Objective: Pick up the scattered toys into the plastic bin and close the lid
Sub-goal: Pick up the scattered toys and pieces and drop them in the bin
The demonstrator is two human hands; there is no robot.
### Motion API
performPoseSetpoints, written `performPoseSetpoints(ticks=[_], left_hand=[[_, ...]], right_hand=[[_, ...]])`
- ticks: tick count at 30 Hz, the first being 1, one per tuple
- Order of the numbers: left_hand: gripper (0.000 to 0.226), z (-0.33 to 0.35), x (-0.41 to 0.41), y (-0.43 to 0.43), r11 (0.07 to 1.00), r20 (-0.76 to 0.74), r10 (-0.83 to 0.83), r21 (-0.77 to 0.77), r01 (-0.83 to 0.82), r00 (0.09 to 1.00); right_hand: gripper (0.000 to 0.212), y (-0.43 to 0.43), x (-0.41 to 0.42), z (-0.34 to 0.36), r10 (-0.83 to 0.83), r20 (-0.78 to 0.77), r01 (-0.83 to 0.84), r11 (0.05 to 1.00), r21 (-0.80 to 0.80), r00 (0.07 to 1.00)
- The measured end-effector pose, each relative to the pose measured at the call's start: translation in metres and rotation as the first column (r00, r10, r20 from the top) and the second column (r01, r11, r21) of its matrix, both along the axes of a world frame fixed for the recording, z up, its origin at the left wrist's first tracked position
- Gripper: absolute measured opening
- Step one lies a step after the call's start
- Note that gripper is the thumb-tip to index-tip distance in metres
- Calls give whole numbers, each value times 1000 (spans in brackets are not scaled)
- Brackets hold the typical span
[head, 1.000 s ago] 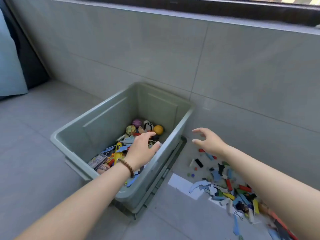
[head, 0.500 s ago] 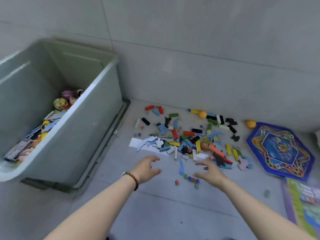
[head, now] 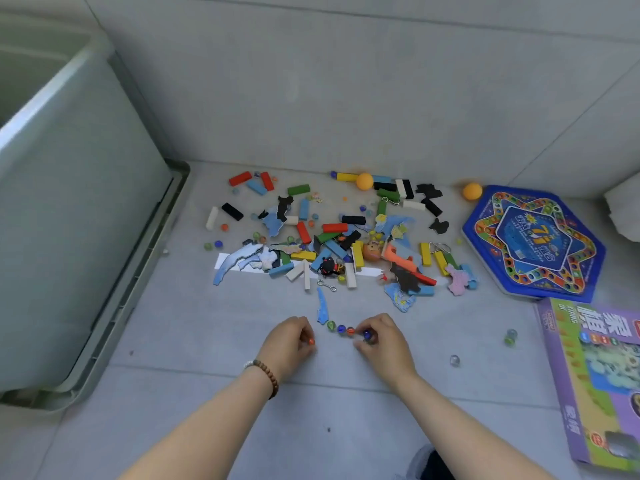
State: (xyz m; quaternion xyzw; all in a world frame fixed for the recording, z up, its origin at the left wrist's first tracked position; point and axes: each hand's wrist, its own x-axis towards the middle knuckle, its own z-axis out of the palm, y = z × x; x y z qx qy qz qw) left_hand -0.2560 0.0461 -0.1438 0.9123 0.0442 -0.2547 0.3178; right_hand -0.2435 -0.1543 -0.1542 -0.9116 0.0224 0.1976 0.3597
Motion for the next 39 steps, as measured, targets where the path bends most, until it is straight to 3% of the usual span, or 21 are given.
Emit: performPoseSetpoints(ticks=[3, 4, 6, 7, 9, 12, 14, 16, 18, 20, 22, 27, 32, 37, 39], left_hand=[[8, -2, -2, -2, 942, -90, 267, -188, -279, 960], [7, -1, -2, -5, 851, -185, 384, -308, -424, 905], [5, 5, -2, -13, 544, -452, 524, -474, -693, 721], [5, 9, -2, -18, 396, -569, 530, -490, -777, 629], [15, 15, -1, -25, 221, -724, 460, -467, -856, 514], [37, 21, -1, -28, 133, -810, 340, -462, -877, 478], [40, 23, 4, -25, 98, -819, 362, -441, -892, 445], [37, 21, 8, -21, 190, -744, 483, -426, -885, 462], [37, 14, 11, -15, 443, -550, 585, -399, -803, 596], [35, 5, 13, -11, 673, -339, 547, -365, -643, 765], [28, 1, 13, -10, 776, -215, 474, -357, -520, 854], [17, -1, 18, -20, 877, -110, 320, -342, -338, 941], [17, -5, 20, -28, 957, -57, 225, -177, -231, 973], [12, -4, 22, -32, 979, -23, 178, -95, -179, 984], [12, -4, 23, -33, 955, -58, 228, -179, -235, 972]], right_hand=[[13, -1, 0, -2, -35, 21, 35, 999, -11, 999], [12, -1, 0, -2, -75, 22, 75, 997, 8, 997], [17, 2, 0, 3, -219, -2, 218, 969, 114, 976], [20, 5, 1, 8, -275, -31, 275, 940, 201, 961], [17, 16, 4, 24, -225, -99, 245, 893, 378, 969], [11, 29, 3, 39, -47, -127, 103, 873, 477, 991], [7, 26, 4, 36, -134, -62, 147, 891, 430, 989], [12, 17, 8, 28, -217, -20, 211, 915, 344, 976], [18, 11, 12, 19, -183, -36, 185, 945, 268, 983], [22, 14, 13, 11, -109, -45, 116, 964, 239, 993], [23, 19, 12, 4, -71, -49, 80, 970, 231, 996], [14, 14, 9, -3, -35, -1, 35, 989, 145, 999], [29, -8, 8, -3, -37, 2, 37, 995, 96, 999], [17, -7, 7, -7, -173, -54, 180, 964, 194, 983], [16, -8, 8, -6, -254, -102, 273, 920, 280, 962]])
